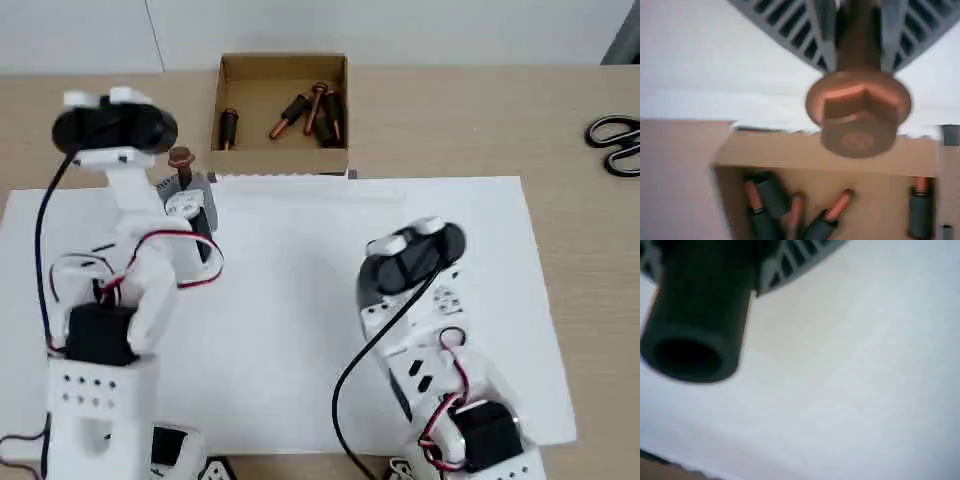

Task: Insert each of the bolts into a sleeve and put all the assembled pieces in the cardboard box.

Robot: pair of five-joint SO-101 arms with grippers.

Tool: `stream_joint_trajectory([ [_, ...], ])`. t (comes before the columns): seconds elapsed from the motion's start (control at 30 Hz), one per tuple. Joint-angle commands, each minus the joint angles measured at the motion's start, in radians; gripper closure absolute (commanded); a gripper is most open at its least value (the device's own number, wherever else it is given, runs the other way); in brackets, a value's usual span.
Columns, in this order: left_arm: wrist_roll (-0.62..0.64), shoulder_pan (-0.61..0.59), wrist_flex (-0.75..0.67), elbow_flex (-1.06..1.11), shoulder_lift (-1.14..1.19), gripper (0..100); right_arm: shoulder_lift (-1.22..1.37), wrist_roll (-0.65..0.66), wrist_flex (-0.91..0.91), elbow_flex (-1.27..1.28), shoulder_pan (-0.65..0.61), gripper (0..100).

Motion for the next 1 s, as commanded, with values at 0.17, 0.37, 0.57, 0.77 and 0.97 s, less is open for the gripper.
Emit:
stream_joint_trajectory([
  [0.17,0.238,0.109,-0.144,0.245,-0.259,99,-0.236,0.104,-0.116,0.226,-0.173,99.5],
  [0.37,0.250,0.112,-0.216,0.395,-0.465,99,-0.228,0.141,-0.168,0.264,-0.219,99.5],
  [0.57,0.281,0.117,-0.261,0.552,-0.680,99,-0.228,0.144,-0.263,0.334,-0.271,99.5],
  [0.77,0.281,0.232,-0.258,0.707,-0.873,99,-0.228,0.161,-0.331,0.384,-0.341,99.5],
  [0.97,0.281,0.282,-0.259,0.757,-0.910,99,-0.228,0.221,-0.363,0.416,-0.348,99.5],
])
